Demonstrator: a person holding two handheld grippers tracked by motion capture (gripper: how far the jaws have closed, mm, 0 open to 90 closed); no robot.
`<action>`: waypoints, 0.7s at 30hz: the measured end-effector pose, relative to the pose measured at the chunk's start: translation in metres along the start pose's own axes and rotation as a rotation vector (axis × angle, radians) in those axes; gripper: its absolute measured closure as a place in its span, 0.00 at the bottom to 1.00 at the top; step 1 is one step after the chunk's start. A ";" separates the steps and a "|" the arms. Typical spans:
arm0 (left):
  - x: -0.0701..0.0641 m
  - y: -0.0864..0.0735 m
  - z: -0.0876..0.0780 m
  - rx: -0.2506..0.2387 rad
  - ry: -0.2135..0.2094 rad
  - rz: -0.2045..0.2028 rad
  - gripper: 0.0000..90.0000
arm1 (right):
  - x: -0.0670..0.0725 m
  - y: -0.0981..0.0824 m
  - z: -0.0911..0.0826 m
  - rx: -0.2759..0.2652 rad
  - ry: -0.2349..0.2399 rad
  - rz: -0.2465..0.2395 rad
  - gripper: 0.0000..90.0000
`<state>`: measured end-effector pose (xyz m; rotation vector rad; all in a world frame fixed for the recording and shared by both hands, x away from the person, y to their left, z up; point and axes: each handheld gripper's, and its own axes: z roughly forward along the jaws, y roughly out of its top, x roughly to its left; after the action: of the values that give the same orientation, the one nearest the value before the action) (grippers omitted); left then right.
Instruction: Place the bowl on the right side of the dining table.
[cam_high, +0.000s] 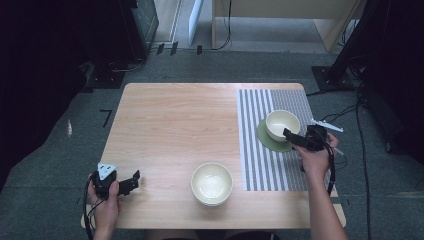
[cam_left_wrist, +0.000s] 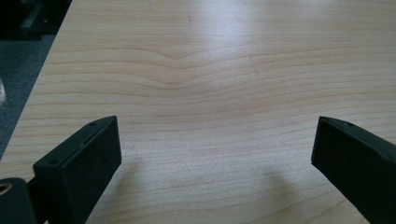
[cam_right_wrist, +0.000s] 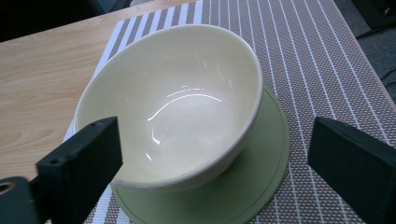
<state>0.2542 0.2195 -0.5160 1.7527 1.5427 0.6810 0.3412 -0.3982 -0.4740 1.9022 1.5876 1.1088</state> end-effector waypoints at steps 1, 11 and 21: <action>0.000 0.000 0.000 -0.001 0.000 0.000 0.02 | -0.001 -0.002 -0.001 -0.006 -0.009 -0.012 0.00; 0.000 0.000 0.000 -0.001 -0.001 0.001 0.02 | -0.006 -0.012 -0.008 -0.041 -0.044 0.009 0.00; 0.000 0.000 0.000 -0.001 0.000 0.003 0.02 | -0.007 -0.019 -0.016 -0.028 -0.044 0.020 0.00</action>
<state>0.2541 0.2192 -0.5160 1.7543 1.5405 0.6833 0.3168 -0.4027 -0.4805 1.9154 1.5244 1.0842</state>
